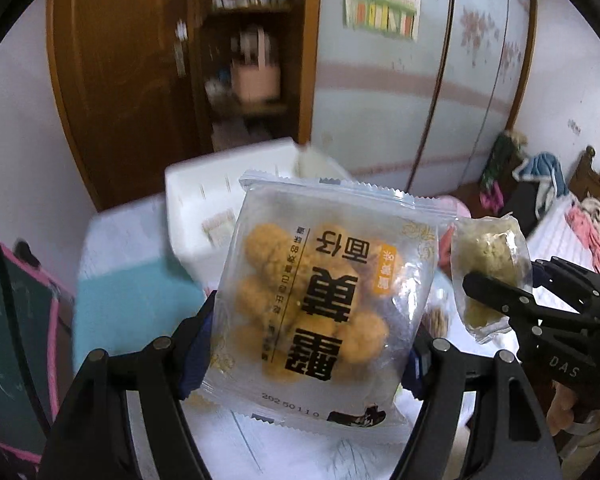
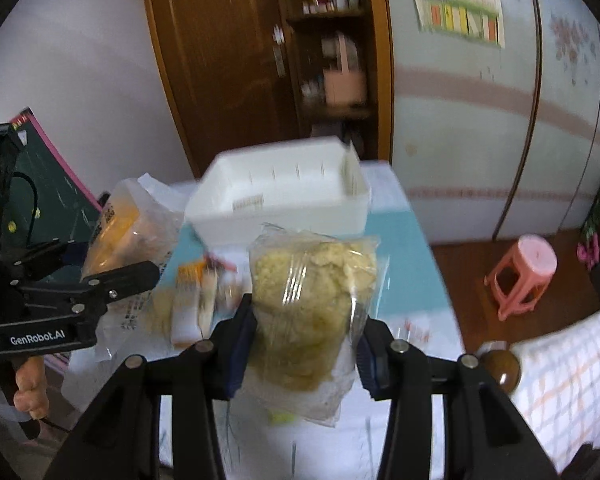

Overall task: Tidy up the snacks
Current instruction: 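Carry both bags over the tray and open both grippers to drop them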

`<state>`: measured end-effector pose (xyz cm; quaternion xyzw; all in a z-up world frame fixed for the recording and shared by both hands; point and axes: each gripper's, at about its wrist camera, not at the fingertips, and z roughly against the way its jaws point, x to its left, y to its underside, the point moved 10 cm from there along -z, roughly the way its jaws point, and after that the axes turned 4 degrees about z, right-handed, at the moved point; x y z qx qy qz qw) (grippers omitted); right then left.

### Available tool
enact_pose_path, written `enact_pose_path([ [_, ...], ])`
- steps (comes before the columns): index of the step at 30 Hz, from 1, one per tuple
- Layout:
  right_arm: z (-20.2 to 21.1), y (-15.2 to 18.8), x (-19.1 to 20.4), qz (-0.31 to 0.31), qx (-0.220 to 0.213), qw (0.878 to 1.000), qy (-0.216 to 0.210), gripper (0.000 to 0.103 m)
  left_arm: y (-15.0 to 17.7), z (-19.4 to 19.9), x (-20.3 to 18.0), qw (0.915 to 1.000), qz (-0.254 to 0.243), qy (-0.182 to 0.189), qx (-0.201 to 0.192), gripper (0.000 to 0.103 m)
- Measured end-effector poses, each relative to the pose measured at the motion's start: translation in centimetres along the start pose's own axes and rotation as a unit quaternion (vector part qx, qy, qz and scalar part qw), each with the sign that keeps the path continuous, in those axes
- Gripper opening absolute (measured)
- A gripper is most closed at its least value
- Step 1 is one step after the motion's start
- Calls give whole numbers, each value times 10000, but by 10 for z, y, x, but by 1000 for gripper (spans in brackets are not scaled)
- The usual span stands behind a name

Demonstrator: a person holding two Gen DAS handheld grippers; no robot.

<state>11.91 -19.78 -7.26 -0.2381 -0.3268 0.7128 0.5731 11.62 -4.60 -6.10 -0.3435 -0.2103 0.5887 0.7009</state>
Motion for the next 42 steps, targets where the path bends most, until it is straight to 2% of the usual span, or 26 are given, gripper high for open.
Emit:
enact_pose_path([
  [4,13,-55,-7,0,-402,9992,3,45,-51,26,8,9989,30,-116,-442,74],
  [10,26,-135,-23,-46,-924,9956,148,45,-118,50,19,9964,160,-215,-810,74],
  [14,32,-185,-29,-85,-1171,9929,206,45,-169,62,28,9917,117,-545,-1156,74],
  [21,20,-247,-23,-170,-1311,9910,227,45,-232,44,48,9895,296,-833,-1142,75],
  [24,3,-258,-18,-176,-1218,9923,147,45,-248,17,60,9895,378,-955,-1015,75],
  [28,-33,-261,-15,-185,-922,9956,51,45,-249,-35,75,9902,486,-1111,-688,75],
  [35,-119,-238,-19,-337,-109,9993,-92,45,-222,-123,90,9927,534,-1077,10,75],
  [42,-193,-205,-28,-551,623,9965,-82,45,-198,-184,97,9928,446,-1000,486,75],
])
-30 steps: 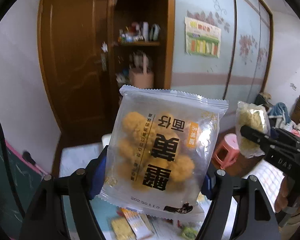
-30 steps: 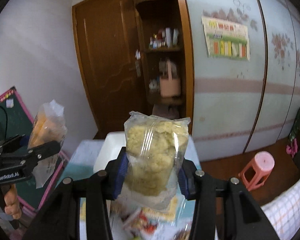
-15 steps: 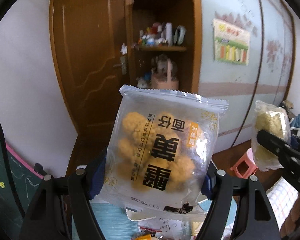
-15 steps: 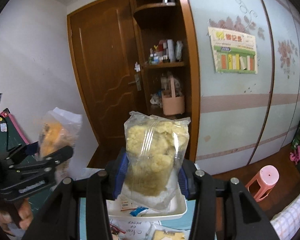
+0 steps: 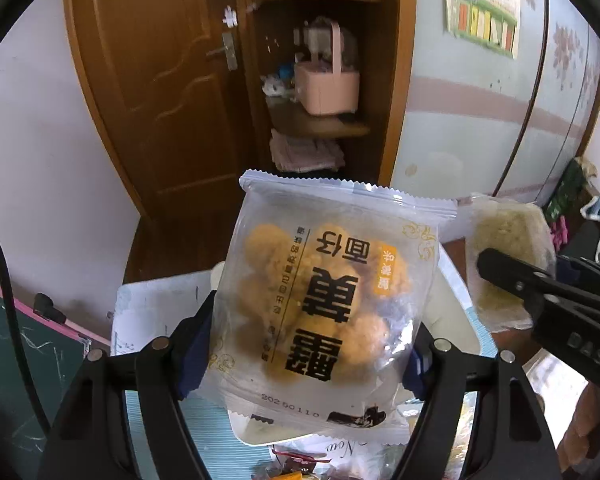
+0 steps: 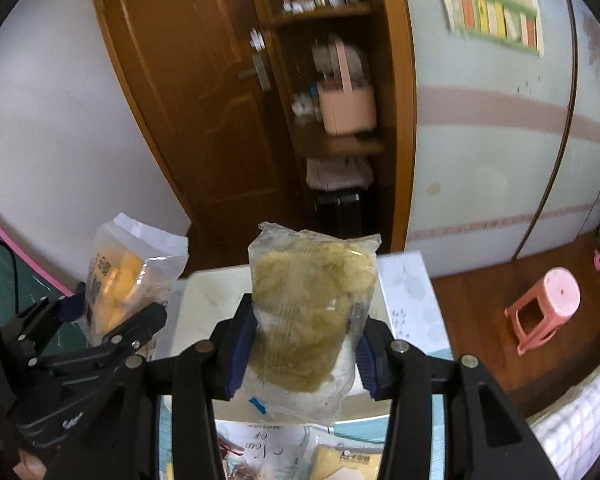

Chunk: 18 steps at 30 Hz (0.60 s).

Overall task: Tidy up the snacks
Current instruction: 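Carry both bags over the tray and open both grippers to drop them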

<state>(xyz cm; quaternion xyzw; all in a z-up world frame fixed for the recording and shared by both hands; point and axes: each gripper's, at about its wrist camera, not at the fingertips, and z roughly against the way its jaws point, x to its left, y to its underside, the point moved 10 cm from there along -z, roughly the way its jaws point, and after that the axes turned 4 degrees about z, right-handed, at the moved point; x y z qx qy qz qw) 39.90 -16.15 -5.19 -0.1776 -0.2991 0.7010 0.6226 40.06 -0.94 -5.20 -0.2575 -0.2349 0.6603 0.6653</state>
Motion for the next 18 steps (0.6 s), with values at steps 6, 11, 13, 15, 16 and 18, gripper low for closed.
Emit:
enact_pose_path([
  [6,-38,12,-5,-63,396,9992,77,45,16,-25,0,9998,-14,-38,192,76],
  [11,-46,19,-4,-192,516,9985,-42,48,21,-34,-3,9991,48,209,355,97],
  [13,-44,19,-8,-281,524,9982,11,62,23,-35,0,9987,152,264,420,99],
  [15,-40,17,-11,-311,445,9985,82,74,27,-33,2,9978,237,350,501,102],
  [16,-38,16,-11,-314,410,9986,73,78,27,-31,3,9978,273,362,489,102],
  [18,-32,16,-9,-362,373,9986,-32,81,26,-23,4,9985,251,297,385,102],
])
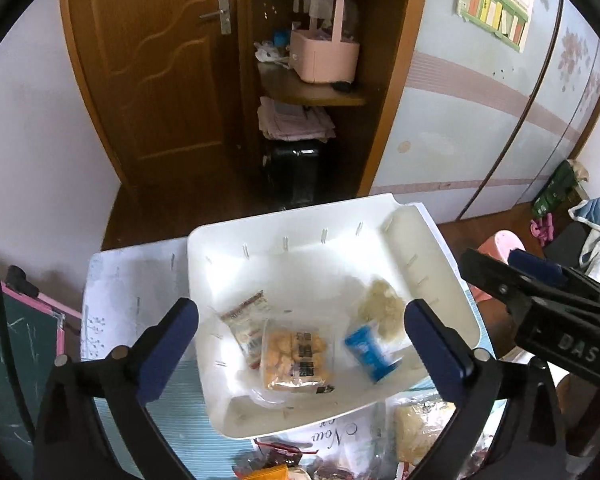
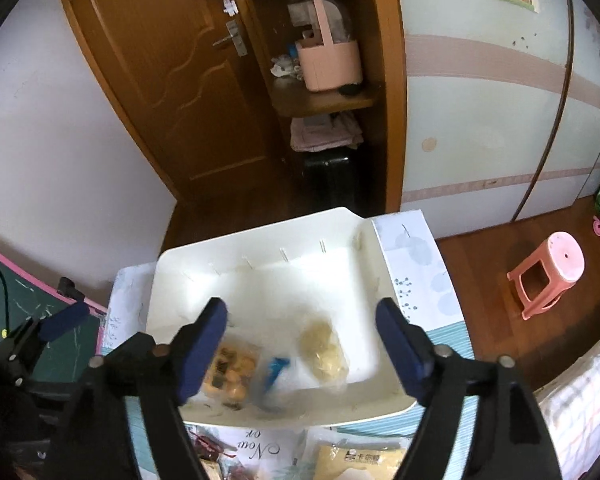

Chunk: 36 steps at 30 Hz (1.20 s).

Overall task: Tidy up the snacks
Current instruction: 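Carry both bags over the tray and open both grippers to drop them, then withdraw both grippers from the tray toward the remaining snacks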

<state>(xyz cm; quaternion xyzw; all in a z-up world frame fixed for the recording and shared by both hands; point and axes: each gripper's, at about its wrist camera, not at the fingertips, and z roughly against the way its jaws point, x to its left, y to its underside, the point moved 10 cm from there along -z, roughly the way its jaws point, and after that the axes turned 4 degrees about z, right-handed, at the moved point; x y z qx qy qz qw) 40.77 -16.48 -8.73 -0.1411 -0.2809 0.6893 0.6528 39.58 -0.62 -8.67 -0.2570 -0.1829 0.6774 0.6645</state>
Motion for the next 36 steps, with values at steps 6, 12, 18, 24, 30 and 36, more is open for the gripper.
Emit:
enact_pose_path([
  [6,21,3,6,-3,-116,9999,-20,83,-1,24,-3,9996,-141,-114,-214,102],
  [12,44,6,10,58,-196,9998,41,84,1,49,-6,9993,-204,-144,-271,102],
  [18,73,12,16,141,-284,9995,81,84,9,80,-4,9990,-218,-172,-343,102],
  [24,111,24,26,348,-402,9985,147,84,21,121,2,9982,-236,-191,-524,102],
  [30,159,49,37,748,-572,9953,214,84,42,163,12,9976,-239,-173,-619,102],
  [36,198,83,42,1184,-728,9900,259,84,74,203,21,9958,-526,-227,-710,102],
])
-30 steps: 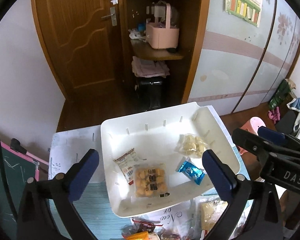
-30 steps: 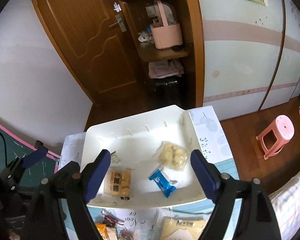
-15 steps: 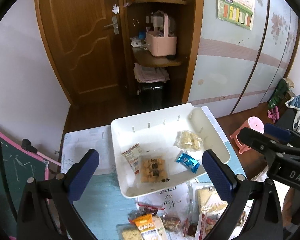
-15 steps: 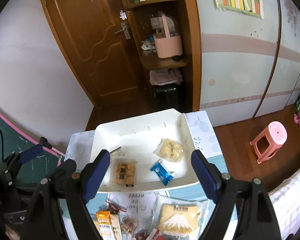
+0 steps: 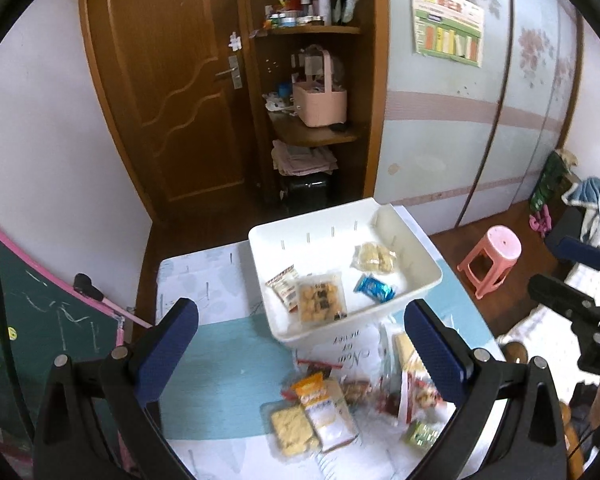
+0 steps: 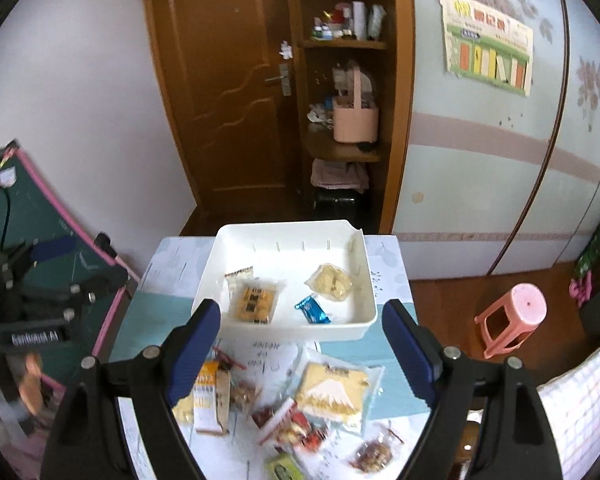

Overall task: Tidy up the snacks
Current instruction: 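Withdraw both grippers from the tray toward the remaining snacks, then grasp crumbly cookie pack with left gripper while right gripper grasps white-red bag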

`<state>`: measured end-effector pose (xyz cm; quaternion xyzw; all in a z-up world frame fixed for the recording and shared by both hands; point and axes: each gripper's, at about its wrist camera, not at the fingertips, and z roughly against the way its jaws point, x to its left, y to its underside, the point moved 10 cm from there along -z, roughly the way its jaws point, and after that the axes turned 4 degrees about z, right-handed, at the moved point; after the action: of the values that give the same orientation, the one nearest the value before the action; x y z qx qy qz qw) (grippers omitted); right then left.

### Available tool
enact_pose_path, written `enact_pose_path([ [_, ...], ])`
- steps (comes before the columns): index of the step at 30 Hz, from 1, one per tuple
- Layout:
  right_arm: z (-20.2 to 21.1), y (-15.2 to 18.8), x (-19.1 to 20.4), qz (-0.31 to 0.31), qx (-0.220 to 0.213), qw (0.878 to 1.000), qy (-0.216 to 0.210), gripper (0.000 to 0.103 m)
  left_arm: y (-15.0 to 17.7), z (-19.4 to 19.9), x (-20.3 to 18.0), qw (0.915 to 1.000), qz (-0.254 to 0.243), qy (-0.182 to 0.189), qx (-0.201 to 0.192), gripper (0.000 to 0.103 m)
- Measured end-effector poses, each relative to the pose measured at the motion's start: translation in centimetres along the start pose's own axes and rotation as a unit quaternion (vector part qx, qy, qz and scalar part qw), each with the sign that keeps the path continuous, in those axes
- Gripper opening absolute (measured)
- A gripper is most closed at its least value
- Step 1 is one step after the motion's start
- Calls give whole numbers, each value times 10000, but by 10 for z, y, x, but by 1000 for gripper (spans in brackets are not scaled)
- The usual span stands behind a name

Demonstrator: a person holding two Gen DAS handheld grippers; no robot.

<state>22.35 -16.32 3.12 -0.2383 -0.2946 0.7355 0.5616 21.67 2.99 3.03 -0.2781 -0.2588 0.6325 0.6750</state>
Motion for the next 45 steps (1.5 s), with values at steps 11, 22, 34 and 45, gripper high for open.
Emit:
enact_pose_path([
  [11,6,93,21,583,201,9981,22,84,83,19,-5,9988,-474,110,49,102],
  [22,-73,199,31,1012,1016,9897,53,83,209,-91,32,9903,288,56,1358,101],
  [34,-139,237,41,1395,1422,9800,17,73,276,-167,53,9681,1111,19,2247,87],
  [45,-162,243,52,1663,1372,9765,-30,72,276,-201,42,9591,1377,161,2467,87],
])
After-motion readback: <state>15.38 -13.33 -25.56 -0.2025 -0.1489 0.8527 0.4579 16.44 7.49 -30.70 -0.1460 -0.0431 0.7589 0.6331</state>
